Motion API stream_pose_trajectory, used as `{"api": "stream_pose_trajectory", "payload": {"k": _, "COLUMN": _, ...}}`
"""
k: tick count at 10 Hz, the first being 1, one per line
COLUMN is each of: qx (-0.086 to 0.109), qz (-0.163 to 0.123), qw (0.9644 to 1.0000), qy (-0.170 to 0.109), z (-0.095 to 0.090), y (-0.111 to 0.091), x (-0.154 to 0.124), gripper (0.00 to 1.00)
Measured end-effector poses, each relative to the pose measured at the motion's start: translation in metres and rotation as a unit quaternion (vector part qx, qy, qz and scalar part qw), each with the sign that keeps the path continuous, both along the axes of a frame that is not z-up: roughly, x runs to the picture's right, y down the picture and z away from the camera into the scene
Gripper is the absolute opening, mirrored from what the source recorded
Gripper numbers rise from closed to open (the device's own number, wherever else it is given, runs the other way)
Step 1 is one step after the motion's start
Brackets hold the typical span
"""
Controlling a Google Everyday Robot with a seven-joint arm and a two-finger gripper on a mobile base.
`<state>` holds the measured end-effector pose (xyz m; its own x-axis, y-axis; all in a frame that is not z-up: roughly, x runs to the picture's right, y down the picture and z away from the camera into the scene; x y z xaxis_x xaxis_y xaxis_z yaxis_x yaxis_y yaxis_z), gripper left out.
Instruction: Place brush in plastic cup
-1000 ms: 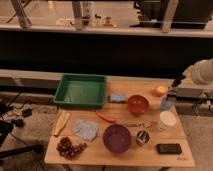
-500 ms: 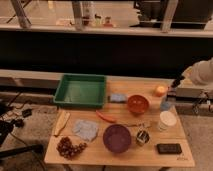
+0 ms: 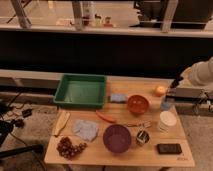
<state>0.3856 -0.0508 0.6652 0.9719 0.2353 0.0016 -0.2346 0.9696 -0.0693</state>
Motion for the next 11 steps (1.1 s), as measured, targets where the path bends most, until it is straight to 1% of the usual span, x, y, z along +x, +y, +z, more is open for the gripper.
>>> {"api": "stream_pose_trajectory", "payload": {"k": 11, "qx": -0.012, "qz": 0.001, "qw": 0.9999, "qy": -0.009, "z": 0.0085, "y": 0.0095, "x": -0.005, "gripper": 0.0}}
